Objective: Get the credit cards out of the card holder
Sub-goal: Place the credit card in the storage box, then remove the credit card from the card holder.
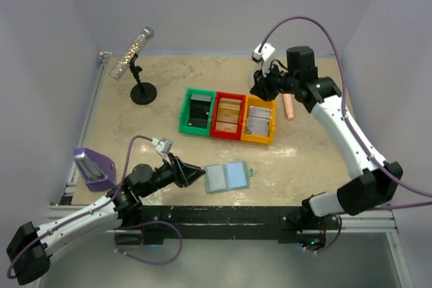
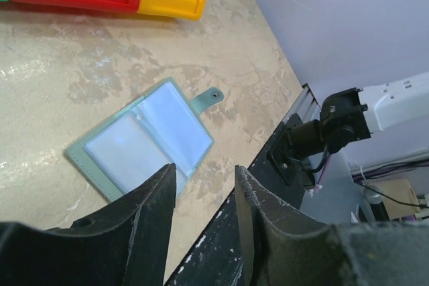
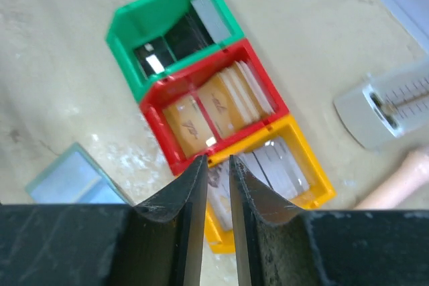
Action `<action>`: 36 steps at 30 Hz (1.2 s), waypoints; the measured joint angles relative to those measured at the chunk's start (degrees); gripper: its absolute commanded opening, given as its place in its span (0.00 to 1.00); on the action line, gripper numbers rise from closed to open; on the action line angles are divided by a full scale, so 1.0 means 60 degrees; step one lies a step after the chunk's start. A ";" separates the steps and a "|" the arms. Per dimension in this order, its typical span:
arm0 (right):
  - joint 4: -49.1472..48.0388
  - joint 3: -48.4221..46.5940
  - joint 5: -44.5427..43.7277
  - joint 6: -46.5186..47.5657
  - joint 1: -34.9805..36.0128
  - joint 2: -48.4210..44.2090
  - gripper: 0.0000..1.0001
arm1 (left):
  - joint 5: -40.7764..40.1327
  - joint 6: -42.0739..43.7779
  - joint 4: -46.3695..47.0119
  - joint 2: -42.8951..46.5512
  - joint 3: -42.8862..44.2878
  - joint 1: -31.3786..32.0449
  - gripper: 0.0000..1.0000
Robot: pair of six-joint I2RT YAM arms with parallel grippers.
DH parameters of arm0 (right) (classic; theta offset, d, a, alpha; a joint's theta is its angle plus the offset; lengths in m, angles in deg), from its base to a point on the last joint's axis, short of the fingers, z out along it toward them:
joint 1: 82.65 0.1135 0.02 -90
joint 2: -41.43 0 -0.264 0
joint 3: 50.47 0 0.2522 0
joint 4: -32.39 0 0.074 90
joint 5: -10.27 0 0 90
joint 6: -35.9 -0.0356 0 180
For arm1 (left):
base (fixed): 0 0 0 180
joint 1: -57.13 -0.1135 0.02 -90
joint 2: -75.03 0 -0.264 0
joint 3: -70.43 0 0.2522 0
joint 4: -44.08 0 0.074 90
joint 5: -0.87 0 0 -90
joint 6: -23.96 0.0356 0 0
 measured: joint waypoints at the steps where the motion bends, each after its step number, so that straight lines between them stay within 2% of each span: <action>1: -0.0299 0.0401 0.0018 -0.0062 0.0295 -0.0484 0.29 | -0.0073 -0.0004 -0.0076 -0.0011 0.0000 0.0000 0.45; 2: -0.0488 0.0761 0.0066 -0.0095 0.0477 -0.0707 0.54 | -0.0135 -0.0004 -0.0142 -0.0018 0.0000 0.0000 0.45; 3: -0.0543 0.0914 0.0109 -0.0106 0.0769 -0.0954 0.96 | -0.0208 -0.0004 -0.0233 -0.0044 0.0000 0.0000 0.45; 4: -0.0696 0.1195 0.0193 -0.0244 0.1053 -0.1107 0.99 | -0.0248 0.0000 -0.0346 -0.0084 0.0000 0.0000 0.45; 7: -0.0849 0.1807 0.0495 -0.0841 0.1552 -0.1195 0.99 | -0.0517 -0.0036 -0.0947 -0.0193 0.0018 0.0000 0.44; 9: -0.0761 0.1956 0.0477 -0.1730 0.1643 -0.1122 0.99 | -0.1067 -0.0310 -0.1894 -0.0200 0.0124 0.0000 0.43; 10: -0.0703 0.1953 0.0441 -0.2291 0.1636 -0.1082 0.99 | -0.1348 -0.0455 -0.2375 -0.0186 0.0208 0.0000 0.52; 12: -0.0437 0.1829 0.0397 -0.3286 0.1599 -0.1042 0.99 | -0.1781 -0.0667 -0.3075 -0.0040 0.0317 -0.0011 0.92; 13: -0.0397 0.1789 0.0459 -0.3792 0.1574 -0.1053 0.99 | -0.1931 -0.0725 -0.3366 0.0113 0.0342 -0.0015 0.99; 16: -0.0608 0.1858 0.0721 -0.5475 0.1526 -0.1202 0.99 | -0.2200 -0.0994 -0.4014 0.0699 0.0346 -0.0018 1.00; 19: -0.1512 0.2514 0.1472 -0.6863 0.1424 -0.1461 0.99 | -0.2186 -0.0976 -0.4229 0.1246 0.0346 -0.0018 1.00; 22: -0.1712 0.3228 0.1322 -0.7526 0.1552 -0.1581 0.99 | -0.2025 -0.0976 -0.4222 0.1362 0.0346 -0.0018 0.98; 26: -0.1392 0.3461 -0.0284 -0.7395 0.2524 -0.1832 0.99 | -0.1727 -0.0892 -0.4248 0.0659 0.0393 -0.0018 0.94; 32: -0.0965 0.4167 -0.4626 -0.6801 0.4881 -0.3147 0.99 | -0.0732 -0.0801 -0.3479 -0.0532 0.0397 -0.0015 0.91; 36: -0.0317 0.4266 -0.5956 -0.7180 0.4969 -0.3122 0.97 | -0.0346 -0.0794 -0.2845 -0.0860 0.0397 0.0004 0.89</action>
